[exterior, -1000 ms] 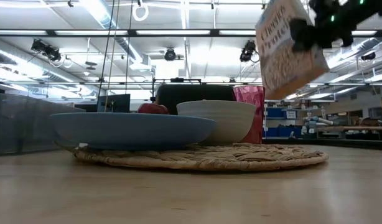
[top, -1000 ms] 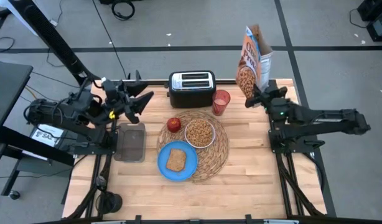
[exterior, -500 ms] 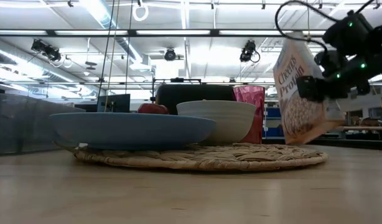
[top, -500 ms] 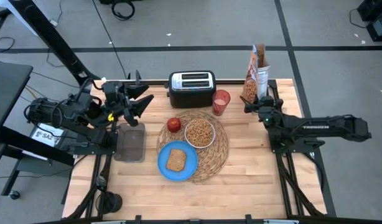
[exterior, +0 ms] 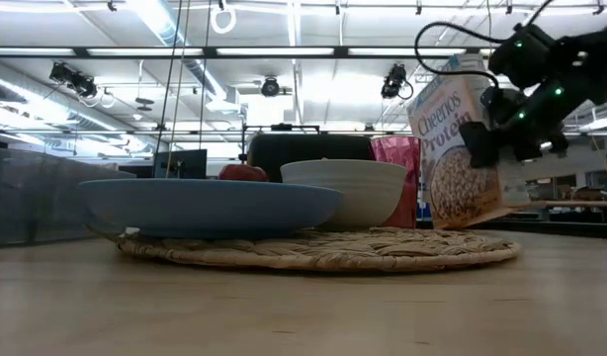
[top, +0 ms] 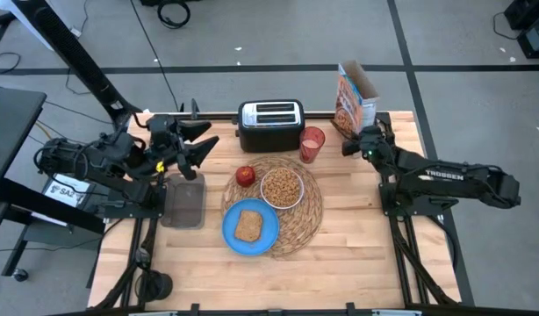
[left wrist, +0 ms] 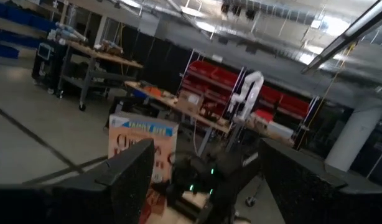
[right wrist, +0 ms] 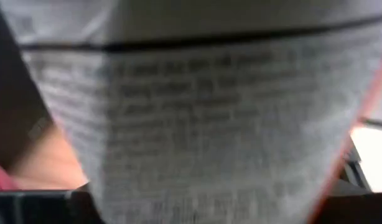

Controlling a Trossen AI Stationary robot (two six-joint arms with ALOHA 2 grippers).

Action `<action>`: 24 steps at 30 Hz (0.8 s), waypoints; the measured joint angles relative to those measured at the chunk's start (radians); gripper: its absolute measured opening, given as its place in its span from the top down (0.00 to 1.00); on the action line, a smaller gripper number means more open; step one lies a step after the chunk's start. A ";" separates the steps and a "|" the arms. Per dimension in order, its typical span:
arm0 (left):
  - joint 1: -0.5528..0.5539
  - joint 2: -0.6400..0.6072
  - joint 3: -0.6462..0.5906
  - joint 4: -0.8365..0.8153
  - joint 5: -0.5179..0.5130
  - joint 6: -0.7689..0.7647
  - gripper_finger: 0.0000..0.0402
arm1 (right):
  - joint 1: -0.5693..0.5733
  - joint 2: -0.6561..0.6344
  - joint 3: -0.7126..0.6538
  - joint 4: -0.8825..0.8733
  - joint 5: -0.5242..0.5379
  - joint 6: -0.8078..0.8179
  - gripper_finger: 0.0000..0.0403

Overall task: Arrange a breakfast setting
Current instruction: Pour the cereal from the orange cereal box into the white bowl, then adjust the white bowl on the brown woven mat

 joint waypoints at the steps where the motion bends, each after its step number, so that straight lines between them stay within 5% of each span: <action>1: 0.000 0.000 0.000 -0.019 0.000 -0.007 0.27 | -0.003 0.005 0.024 -0.064 -0.011 0.026 0.39; 11: 0.000 0.000 0.000 -0.218 0.021 -0.105 0.27 | -0.005 0.010 0.223 -0.468 -0.162 0.163 0.21; 24: -0.010 0.000 0.000 -0.238 0.095 -0.071 0.27 | -0.005 0.009 0.510 -0.931 -0.400 0.225 0.19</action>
